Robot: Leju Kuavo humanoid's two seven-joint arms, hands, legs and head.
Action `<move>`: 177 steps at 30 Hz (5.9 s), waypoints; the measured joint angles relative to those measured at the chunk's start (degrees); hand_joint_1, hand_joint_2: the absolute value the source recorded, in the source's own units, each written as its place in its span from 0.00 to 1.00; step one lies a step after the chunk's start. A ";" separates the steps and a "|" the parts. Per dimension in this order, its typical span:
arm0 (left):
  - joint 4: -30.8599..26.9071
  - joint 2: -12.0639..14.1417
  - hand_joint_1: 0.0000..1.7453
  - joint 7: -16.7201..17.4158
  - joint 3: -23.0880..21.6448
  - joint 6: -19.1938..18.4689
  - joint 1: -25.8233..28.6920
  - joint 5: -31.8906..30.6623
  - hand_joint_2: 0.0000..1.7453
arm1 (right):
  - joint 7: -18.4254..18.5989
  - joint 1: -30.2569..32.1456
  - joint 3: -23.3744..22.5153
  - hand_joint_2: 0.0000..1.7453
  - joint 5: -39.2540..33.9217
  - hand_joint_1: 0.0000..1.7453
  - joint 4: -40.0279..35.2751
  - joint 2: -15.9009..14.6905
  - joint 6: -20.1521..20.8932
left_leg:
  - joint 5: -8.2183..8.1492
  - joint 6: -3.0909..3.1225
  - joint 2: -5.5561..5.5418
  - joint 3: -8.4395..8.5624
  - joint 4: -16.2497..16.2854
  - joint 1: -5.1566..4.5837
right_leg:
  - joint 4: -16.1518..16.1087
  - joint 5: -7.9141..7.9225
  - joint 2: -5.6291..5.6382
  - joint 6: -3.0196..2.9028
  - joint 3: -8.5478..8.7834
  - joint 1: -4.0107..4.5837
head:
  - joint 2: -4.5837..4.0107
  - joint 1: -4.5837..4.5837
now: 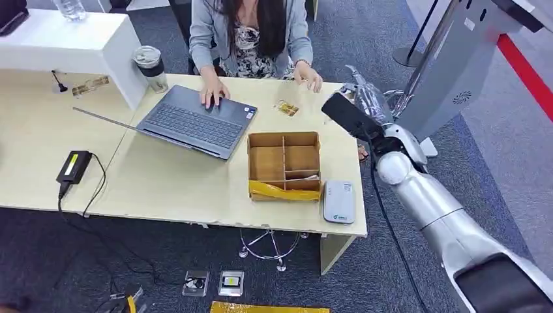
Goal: Pass the card to the sensor for recognition and then transmit it.
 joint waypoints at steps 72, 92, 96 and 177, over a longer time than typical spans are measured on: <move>0.04 0.92 0.00 -1.82 2.54 1.22 3.76 2.36 0.00 | 26.01 24.69 -1.70 1.00 16.90 0.00 -47.54 -15.41 12.92 | -0.13 0.06 0.30 0.03 -0.01 0.01 | -0.07 -0.01 0.21 -0.01 -0.08 0.01 | 0.00 0.00; 0.02 0.28 0.00 -1.53 2.93 1.51 3.09 2.03 0.00 | 24.50 24.10 4.06 1.00 26.97 0.00 -35.37 -4.95 9.22 | -0.12 0.05 0.27 -0.05 -0.03 0.02 | -0.04 -0.01 0.19 -0.02 -0.08 0.02 | 0.00 0.00; 0.02 0.28 0.00 -1.42 2.93 1.42 3.09 1.86 0.00 | 23.63 22.54 4.96 1.00 28.06 0.00 -31.15 -1.75 8.92 | -0.11 0.05 0.27 -0.05 -0.03 0.02 | -0.04 -0.01 0.18 -0.02 -0.08 0.02 | 0.00 0.00; 0.04 0.39 0.00 -1.42 2.95 1.70 3.73 3.04 0.00 | 20.20 17.86 8.72 1.00 31.95 0.00 -13.69 5.66 9.38 | -0.10 0.04 0.26 -0.03 -0.03 0.02 | -0.05 -0.01 0.19 -0.02 -0.11 0.02 | 0.00 0.00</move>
